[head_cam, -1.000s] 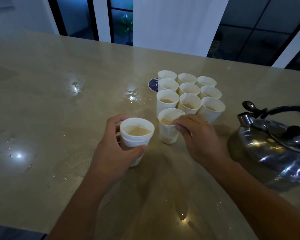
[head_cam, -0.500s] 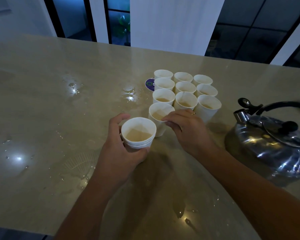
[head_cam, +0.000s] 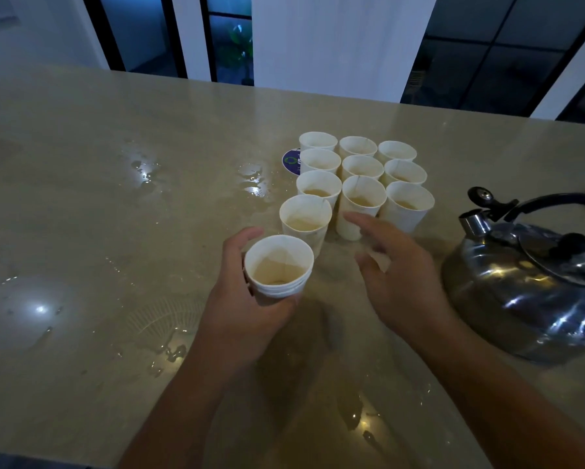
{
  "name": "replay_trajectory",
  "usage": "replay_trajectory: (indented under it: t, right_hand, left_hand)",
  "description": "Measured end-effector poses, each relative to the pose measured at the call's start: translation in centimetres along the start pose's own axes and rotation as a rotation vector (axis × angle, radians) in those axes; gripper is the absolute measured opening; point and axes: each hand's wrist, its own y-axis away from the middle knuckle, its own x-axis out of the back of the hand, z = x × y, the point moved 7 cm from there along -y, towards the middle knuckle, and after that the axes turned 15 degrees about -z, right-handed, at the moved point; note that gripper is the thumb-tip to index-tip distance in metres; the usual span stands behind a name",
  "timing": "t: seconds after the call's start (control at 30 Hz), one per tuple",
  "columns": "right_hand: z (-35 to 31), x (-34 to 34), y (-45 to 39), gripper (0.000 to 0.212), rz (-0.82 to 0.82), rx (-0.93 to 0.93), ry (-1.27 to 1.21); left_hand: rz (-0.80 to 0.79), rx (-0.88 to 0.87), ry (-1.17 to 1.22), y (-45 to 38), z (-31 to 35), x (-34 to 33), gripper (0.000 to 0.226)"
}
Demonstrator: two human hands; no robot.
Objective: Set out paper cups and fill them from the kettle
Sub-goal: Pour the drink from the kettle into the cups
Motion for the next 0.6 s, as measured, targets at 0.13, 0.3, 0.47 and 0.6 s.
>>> replay_trajectory:
  t: [0.13,0.3,0.47,0.6]
  right_hand:
    - [0.5,0.2,2.7,0.056,-0.011,-0.015,-0.106]
    - [1.4,2.6,4.8,0.050,0.028,-0.059,-0.192]
    - [2.1,4.8,5.9,0.046,0.079,-0.066,-0.239]
    - [1.6,5.4,6.6,0.044,0.061,-0.056,-0.231]
  left_hand:
    - [-0.047,0.014,-0.011,-0.3,0.5,-1.5,0.084]
    - [-0.063,0.001,-0.067,-0.5,1.2,-2.1,0.088]
    - [-0.156,0.059,-0.115,0.2,2.0,-3.7,0.094]
    - [-0.224,0.099,-0.139,1.3,3.8,-5.1,0.106]
